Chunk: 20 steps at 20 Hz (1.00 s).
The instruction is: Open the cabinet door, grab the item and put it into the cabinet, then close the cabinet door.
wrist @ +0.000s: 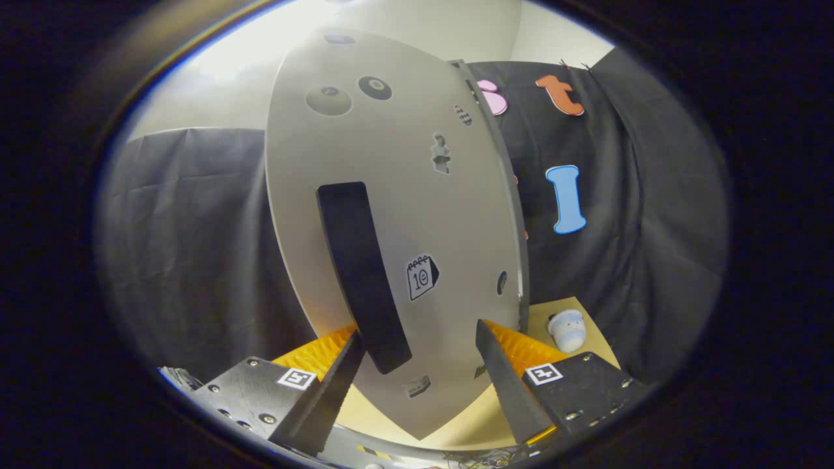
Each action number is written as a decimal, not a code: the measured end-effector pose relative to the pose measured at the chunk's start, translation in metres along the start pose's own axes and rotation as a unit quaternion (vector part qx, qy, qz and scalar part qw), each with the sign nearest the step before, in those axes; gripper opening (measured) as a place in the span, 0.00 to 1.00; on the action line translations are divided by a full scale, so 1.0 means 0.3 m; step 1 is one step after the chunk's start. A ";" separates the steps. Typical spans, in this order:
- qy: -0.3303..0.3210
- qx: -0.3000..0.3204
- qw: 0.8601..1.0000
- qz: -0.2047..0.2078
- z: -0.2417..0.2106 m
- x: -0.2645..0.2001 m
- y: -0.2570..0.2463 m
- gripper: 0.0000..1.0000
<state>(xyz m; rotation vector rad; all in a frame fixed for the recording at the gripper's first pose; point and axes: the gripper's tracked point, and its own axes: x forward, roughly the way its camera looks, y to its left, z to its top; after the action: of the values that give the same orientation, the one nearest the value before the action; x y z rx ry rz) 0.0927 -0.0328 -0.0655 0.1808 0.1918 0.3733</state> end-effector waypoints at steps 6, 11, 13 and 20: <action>-0.014 -0.014 1.000 -0.019 -0.018 0.215 0.187 1.00; -0.042 -0.051 0.997 -0.051 0.003 0.429 0.295 1.00; -0.053 -0.058 0.995 -0.065 0.006 0.463 0.326 1.00; -0.077 -0.077 0.988 -0.114 0.030 0.578 0.339 1.00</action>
<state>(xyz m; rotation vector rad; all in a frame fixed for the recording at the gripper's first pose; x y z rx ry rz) 0.2181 0.1245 -0.0618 0.0343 0.0297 0.1453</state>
